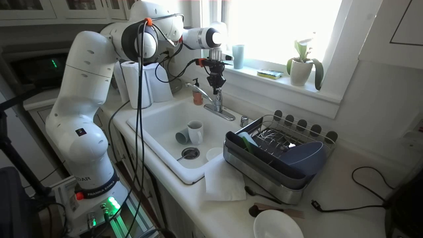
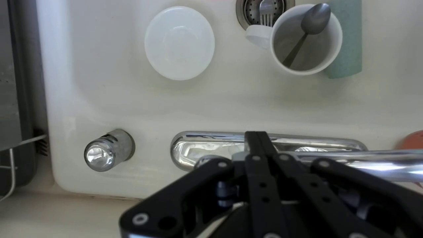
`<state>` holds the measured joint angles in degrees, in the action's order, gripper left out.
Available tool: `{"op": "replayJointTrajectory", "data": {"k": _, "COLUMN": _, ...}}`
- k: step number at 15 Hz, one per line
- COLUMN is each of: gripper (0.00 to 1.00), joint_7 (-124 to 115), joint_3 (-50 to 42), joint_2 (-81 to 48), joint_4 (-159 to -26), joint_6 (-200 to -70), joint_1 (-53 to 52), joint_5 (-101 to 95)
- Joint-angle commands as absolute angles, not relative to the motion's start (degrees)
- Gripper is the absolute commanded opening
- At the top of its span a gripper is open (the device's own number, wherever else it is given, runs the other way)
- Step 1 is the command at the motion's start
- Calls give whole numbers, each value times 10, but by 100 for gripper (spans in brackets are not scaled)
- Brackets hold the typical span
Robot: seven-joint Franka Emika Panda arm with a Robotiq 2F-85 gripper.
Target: Push the faucet to the left, then push the handle to the right
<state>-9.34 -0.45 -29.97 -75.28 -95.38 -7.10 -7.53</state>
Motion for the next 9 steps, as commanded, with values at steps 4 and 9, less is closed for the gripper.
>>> {"op": "replayJointTrajectory", "data": {"k": 4, "gripper": 0, "joint_7": -83, "joint_3": -23, "joint_2": -271, "joint_4": -822, "joint_6": -1052, "joint_1": -61, "joint_5": -130}}
{"op": "replayJointTrajectory", "data": {"k": 9, "gripper": 0, "joint_7": -84, "joint_3": -20, "joint_2": -255, "joint_4": -846, "joint_6": -1060, "joint_1": -62, "joint_5": -138}}
